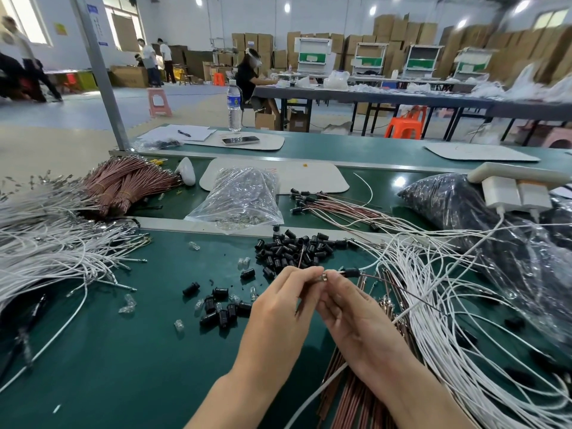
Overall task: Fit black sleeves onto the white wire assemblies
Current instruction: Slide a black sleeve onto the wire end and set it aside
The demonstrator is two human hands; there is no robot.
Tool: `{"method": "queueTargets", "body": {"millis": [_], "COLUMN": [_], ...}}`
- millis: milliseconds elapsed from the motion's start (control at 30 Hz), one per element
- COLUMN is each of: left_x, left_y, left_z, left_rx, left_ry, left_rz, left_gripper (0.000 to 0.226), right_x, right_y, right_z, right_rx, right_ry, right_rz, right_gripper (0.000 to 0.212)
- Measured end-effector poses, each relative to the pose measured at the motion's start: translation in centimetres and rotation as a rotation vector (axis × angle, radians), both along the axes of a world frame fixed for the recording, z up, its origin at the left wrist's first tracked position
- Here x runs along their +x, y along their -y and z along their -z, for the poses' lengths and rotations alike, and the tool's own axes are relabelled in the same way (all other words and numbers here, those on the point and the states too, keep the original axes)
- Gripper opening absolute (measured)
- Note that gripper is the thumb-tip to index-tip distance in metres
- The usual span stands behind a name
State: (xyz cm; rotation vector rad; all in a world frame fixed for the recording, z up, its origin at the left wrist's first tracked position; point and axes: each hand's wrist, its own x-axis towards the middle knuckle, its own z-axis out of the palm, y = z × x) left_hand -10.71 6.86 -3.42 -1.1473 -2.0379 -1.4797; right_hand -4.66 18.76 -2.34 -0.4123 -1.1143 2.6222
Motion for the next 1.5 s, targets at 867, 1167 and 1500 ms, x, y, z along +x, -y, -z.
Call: {"method": "queueTargets", "body": {"millis": [867, 1167, 1500], "left_x": [0.17, -0.50, -0.52], "left_y": [0.00, 0.28, 0.49], "left_z": [-0.09, 0.38, 0.08], "left_rx": [0.023, 0.057, 0.026], "left_ry": [0.088, 0.125, 0.133], "left_rz": [0.005, 0.002, 0.043], "left_gripper": [0.013, 0.021, 0.021], "right_x": [0.03, 0.32, 0.37], "right_y": [-0.29, 0.09, -0.21], "right_z": [-0.40, -0.50, -0.58], "right_rx": [0.106, 0.202, 0.298], "right_ry": [-0.003, -0.014, -0.001], "right_rz": [0.102, 0.069, 0.101], "right_gripper": [0.027, 0.030, 0.033]}}
